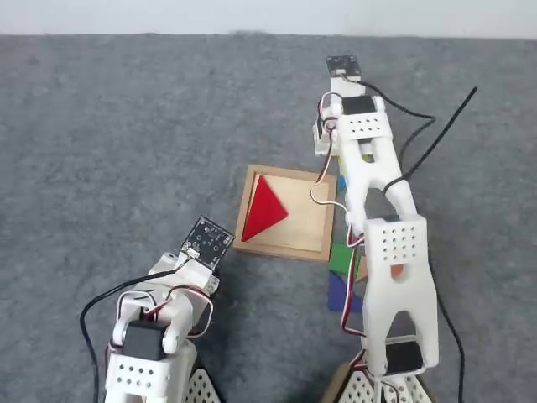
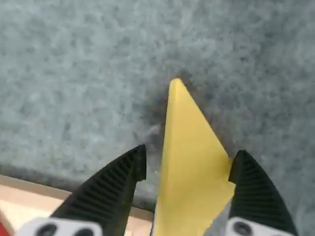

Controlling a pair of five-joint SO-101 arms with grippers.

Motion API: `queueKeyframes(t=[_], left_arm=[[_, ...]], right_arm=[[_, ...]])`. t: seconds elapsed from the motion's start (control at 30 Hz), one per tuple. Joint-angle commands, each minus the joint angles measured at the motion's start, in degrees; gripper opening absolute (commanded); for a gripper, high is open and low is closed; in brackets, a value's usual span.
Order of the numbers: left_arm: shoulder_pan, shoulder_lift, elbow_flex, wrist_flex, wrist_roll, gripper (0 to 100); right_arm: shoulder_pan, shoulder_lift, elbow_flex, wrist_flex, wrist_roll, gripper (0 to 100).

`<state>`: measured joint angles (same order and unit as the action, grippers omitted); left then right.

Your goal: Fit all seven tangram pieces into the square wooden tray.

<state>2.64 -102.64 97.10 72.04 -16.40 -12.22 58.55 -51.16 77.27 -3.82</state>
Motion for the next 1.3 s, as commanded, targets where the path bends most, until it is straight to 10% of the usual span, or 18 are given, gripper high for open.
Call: queueKeyframes(t=[0.0,0.43,0.87,1.27], left_arm=[[-0.35,-0.62,-0.66,-0.09,-0.53,10],[-0.35,-0.62,-0.66,-0.09,-0.53,10],[-0.35,-0.62,-0.66,-0.09,-0.53,10],[-0.35,-0.62,-0.66,-0.09,-0.53,10]], right_arm=[[1.45,2.33,-5.19,5.49,-0.62,25.5],[6.99,7.16,-18.55,11.91,-0.53,2.9],[7.25,6.73,-44.13,26.07,3.43,0.6],[-6.46,-14.11,-6.15,25.54,5.63,0.7]])
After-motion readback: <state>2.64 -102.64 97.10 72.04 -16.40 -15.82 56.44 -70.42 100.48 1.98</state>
